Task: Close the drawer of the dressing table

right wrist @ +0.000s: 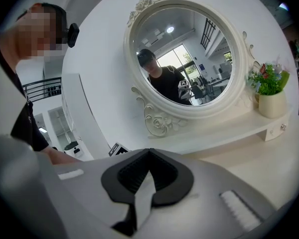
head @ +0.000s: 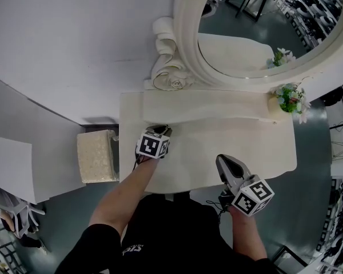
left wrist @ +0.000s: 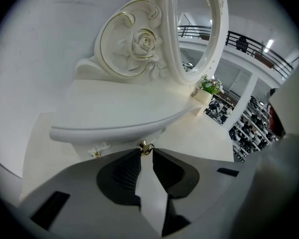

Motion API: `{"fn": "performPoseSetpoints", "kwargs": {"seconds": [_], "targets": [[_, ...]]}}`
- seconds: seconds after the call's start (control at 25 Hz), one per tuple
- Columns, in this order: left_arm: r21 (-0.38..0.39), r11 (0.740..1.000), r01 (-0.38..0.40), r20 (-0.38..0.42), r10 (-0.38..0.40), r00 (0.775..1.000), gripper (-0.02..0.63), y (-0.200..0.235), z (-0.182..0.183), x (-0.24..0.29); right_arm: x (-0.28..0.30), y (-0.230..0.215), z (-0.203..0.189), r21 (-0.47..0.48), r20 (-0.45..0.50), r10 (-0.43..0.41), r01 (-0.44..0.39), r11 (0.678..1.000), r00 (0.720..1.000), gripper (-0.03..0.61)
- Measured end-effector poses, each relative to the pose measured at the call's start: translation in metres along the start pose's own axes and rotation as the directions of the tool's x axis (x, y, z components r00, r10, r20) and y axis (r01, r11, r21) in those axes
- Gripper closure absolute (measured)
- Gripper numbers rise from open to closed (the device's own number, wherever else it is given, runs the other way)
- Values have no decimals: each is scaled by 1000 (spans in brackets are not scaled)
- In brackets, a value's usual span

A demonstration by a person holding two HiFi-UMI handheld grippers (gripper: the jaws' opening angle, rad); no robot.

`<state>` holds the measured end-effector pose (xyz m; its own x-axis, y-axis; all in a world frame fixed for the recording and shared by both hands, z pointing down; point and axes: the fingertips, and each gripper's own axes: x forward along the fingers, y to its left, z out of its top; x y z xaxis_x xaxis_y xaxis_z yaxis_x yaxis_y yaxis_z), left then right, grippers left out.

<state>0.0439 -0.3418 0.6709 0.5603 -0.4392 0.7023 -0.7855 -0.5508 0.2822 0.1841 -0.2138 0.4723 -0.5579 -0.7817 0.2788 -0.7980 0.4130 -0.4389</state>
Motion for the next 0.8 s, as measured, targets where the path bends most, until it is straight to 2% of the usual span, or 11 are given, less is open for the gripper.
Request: {"fn": "performPoseSetpoints", "kwargs": {"seconds": [0.36, 0.6, 0.8], "targets": [[30, 1000, 11, -22, -10, 1000, 535, 2, 4, 4, -6, -3, 8, 0, 30, -39, 39, 999, 999, 568], [63, 998, 13, -8, -12, 1000, 531, 1, 4, 2, -4, 3, 12, -13, 44, -48, 48, 999, 998, 568], [94, 995, 40, -7, -39, 999, 499, -6, -1, -13, -6, 17, 17, -31, 60, -51, 53, 998, 997, 568]]}}
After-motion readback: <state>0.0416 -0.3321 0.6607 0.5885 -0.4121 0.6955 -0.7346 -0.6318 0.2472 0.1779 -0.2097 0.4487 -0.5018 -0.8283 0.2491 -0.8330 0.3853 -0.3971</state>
